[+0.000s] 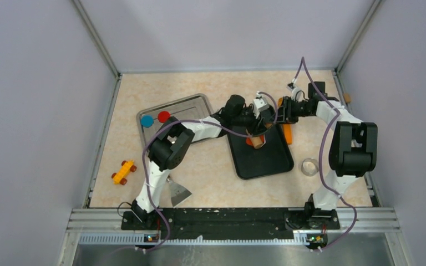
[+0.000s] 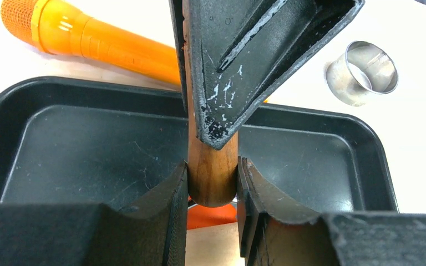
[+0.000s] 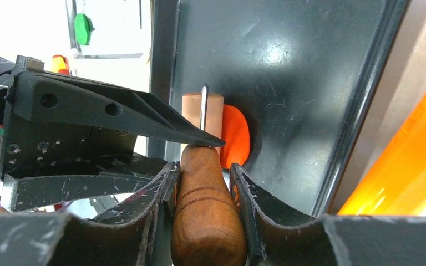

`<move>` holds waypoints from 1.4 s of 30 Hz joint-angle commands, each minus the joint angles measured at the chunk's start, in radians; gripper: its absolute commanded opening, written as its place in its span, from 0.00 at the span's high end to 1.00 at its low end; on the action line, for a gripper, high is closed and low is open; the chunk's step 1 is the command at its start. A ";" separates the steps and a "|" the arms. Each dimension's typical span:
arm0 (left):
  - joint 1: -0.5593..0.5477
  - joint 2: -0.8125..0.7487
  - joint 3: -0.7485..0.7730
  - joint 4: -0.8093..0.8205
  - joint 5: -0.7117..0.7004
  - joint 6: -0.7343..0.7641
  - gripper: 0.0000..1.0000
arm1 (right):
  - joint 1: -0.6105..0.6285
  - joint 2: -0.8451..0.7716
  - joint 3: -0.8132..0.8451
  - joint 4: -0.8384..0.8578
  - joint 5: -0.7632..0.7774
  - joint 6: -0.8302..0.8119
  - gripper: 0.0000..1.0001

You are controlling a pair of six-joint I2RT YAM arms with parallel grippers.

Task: Roll out the dumpling wrappers from the dough

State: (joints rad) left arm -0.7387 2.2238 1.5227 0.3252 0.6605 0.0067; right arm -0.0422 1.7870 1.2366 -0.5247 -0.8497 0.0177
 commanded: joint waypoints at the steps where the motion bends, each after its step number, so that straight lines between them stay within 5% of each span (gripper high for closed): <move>1: 0.013 -0.036 -0.097 -0.054 -0.014 -0.025 1.00 | 0.020 0.045 -0.064 0.038 0.186 -0.086 1.00; 18: 0.036 -0.188 -0.105 -0.078 0.021 0.032 1.00 | 0.050 -0.055 0.089 0.041 0.038 0.142 1.00; 42: -0.049 0.167 0.152 0.106 -0.046 -0.160 1.00 | -0.004 -0.089 -0.043 0.029 0.329 0.051 1.00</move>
State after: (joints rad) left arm -0.7528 2.3054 1.6173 0.3973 0.6827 -0.0547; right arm -0.0551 1.7306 1.2217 -0.4828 -0.7128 0.1333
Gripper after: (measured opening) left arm 0.349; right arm 0.348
